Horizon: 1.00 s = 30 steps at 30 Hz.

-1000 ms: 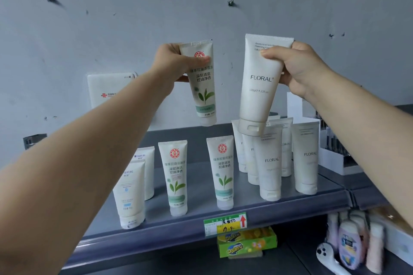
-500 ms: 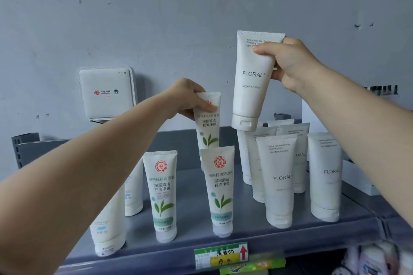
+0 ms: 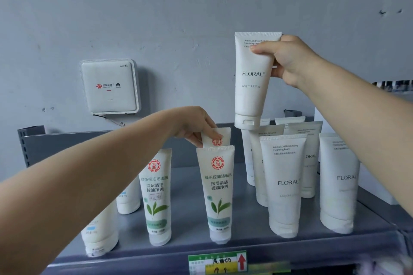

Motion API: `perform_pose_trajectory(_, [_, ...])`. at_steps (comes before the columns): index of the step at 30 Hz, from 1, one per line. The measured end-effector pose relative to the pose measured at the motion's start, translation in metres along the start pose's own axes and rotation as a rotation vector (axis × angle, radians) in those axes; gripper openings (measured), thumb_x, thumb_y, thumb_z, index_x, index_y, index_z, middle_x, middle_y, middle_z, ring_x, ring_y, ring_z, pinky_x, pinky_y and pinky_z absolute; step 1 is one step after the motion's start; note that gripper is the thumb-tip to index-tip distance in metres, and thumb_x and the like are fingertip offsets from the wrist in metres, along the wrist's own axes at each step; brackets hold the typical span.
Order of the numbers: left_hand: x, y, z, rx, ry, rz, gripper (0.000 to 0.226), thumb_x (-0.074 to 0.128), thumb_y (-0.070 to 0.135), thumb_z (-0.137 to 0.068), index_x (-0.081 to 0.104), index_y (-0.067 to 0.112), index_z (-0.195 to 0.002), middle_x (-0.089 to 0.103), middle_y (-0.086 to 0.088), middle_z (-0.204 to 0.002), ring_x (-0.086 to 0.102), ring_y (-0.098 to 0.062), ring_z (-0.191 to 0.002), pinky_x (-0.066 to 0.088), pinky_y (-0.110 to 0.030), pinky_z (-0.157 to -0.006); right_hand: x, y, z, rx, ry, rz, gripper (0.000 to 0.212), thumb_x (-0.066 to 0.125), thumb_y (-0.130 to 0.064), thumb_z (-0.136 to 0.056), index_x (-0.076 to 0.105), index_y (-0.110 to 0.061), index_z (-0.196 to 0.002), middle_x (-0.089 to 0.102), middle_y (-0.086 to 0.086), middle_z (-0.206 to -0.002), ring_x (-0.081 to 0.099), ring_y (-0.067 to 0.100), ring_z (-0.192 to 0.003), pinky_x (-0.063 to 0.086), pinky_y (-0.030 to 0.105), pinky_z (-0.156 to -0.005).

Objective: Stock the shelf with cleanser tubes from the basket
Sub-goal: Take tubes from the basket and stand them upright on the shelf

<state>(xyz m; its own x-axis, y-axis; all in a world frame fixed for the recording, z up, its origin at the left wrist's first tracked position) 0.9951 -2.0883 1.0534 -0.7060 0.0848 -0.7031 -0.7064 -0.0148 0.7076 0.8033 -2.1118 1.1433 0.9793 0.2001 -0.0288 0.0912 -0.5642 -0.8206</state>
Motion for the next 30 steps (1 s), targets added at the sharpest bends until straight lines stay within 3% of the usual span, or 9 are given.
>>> perform_pose_trajectory(7, [0.009, -0.004, 0.001, -0.014, -0.06, -0.062, 0.025, 0.067, 0.006, -0.083, 0.067, 0.0, -0.107, 0.07, -0.009, -0.081, 0.069, -0.013, -0.059, 0.058, -0.026, -0.068, -0.003, 0.001, -0.002, 0.004, 0.003, -0.002, 0.012, 0.065, -0.008, -0.081, 0.061, -0.02, -0.082, 0.067, -0.006, -0.079, 0.064, 0.008, -0.064, 0.054, 0.022, -0.059])
perform_pose_trajectory(12, [0.006, 0.0, 0.009, 0.008, -0.046, -0.178, 0.021, 0.069, 0.009, -0.083, 0.069, 0.004, -0.103, 0.071, -0.005, -0.082, 0.069, -0.02, -0.077, 0.058, -0.026, -0.073, -0.002, 0.001, -0.002, -0.004, 0.0, -0.003, 0.012, 0.065, -0.008, -0.081, 0.061, -0.019, -0.079, 0.067, -0.006, -0.077, 0.064, 0.007, -0.063, 0.054, 0.022, -0.058])
perform_pose_trajectory(21, [-0.007, 0.002, 0.011, 0.02, -0.017, -0.172, 0.021, 0.07, 0.024, -0.081, 0.072, 0.011, -0.098, 0.074, -0.002, -0.086, 0.071, -0.015, -0.077, 0.059, -0.023, -0.073, -0.002, -0.001, -0.01, 0.003, -0.043, -0.044, 0.013, 0.064, -0.006, -0.082, 0.063, -0.019, -0.083, 0.068, -0.007, -0.078, 0.066, 0.005, -0.064, 0.054, 0.022, -0.057])
perform_pose_trajectory(26, [-0.033, 0.036, 0.006, 0.21, 0.118, -0.049, 0.028, 0.064, 0.032, -0.084, 0.067, 0.009, -0.1, 0.071, -0.006, -0.102, 0.069, -0.019, -0.092, 0.057, -0.032, -0.081, -0.007, -0.002, -0.022, 0.0, -0.057, -0.095, 0.014, 0.065, -0.005, -0.083, 0.064, -0.019, -0.084, 0.069, -0.008, -0.074, 0.067, 0.005, -0.063, 0.055, 0.022, -0.056])
perform_pose_trajectory(30, [-0.051, 0.081, -0.002, 0.422, 0.325, 0.067, 0.04, 0.061, 0.029, -0.087, 0.055, 0.01, -0.122, 0.064, -0.007, -0.112, 0.065, -0.022, -0.099, 0.055, -0.038, -0.085, -0.014, -0.002, -0.037, -0.005, -0.087, -0.11, 0.012, 0.065, -0.005, -0.083, 0.063, -0.017, -0.087, 0.068, -0.004, -0.083, 0.066, 0.007, -0.071, 0.056, 0.023, -0.061])
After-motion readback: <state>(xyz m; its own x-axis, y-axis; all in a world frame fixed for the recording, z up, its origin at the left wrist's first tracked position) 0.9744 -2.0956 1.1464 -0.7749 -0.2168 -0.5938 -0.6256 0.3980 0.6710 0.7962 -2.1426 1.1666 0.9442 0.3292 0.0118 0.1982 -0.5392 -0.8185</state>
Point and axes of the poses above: each hand's wrist, its own z-axis away from the middle knuckle, its own x-axis out of the palm, y = z × x, the point moved 3 cm from there along -z, towards the middle knuckle
